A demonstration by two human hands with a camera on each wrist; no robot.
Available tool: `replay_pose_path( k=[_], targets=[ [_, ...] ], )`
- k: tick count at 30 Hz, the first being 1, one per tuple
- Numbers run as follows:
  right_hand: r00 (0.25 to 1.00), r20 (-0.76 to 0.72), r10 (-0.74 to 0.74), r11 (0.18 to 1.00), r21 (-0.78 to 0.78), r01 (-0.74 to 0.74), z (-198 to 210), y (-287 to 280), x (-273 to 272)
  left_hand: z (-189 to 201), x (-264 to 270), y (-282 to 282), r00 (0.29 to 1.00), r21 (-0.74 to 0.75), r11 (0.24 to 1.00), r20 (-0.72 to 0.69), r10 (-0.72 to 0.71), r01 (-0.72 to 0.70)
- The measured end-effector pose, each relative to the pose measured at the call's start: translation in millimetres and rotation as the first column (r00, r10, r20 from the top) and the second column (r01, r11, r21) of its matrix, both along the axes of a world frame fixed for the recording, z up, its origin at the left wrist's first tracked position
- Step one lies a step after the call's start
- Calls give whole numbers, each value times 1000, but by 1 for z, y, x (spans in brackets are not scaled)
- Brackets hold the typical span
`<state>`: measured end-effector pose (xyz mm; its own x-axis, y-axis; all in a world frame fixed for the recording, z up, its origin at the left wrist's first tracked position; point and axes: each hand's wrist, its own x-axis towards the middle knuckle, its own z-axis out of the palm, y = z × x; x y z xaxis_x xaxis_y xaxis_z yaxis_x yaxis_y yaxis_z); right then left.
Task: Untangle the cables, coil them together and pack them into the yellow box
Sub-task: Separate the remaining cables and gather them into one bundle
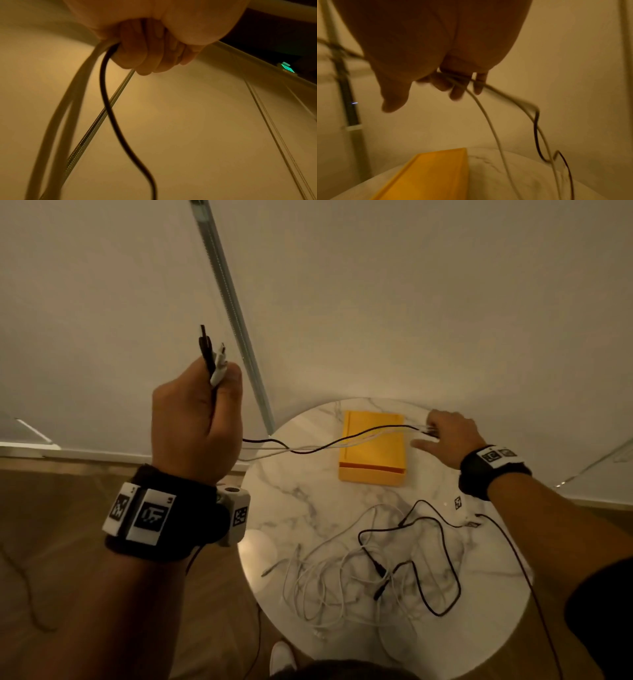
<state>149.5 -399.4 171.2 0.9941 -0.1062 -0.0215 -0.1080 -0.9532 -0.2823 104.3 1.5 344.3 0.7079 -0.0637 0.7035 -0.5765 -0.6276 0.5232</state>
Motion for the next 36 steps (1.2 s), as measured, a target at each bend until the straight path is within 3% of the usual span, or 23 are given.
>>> replay_pose_path(
  k=[3,6,8,10,14,19,24,27,36],
  targets=[
    [999,-51,13,998,-68,-16,-13,22,2,-3,1,3,1000,-39,999,-6,10,-10],
    [998,15,58,991,118,-60,-46,29,-14,-11,0,6,999,-134,991,-48,-9,3],
    [978,-156,139,982,146,-116,-78,28,-29,-21,-2,5,991,-187,982,-129,-32,7],
    [912,-372,174,985,65,-161,-112,22,-45,-31,-4,2,972,-255,967,-222,-76,17],
    [856,-494,149,979,-45,-197,-157,7,-56,-40,-3,-7,949,-391,919,-262,-173,60],
    [835,-503,225,954,-60,-293,-171,2,-57,-36,8,-11,945,-445,891,-243,-218,91],
    [831,-505,233,966,26,-256,-179,5,-45,-35,11,-16,951,-418,902,-223,-215,106],
    [806,-547,225,965,11,-262,-181,7,-41,-36,12,-19,946,-430,898,-243,-215,94],
    [838,-514,184,974,-19,-226,-185,4,-53,-27,4,-16,941,-434,897,-264,-210,79]
  ],
)
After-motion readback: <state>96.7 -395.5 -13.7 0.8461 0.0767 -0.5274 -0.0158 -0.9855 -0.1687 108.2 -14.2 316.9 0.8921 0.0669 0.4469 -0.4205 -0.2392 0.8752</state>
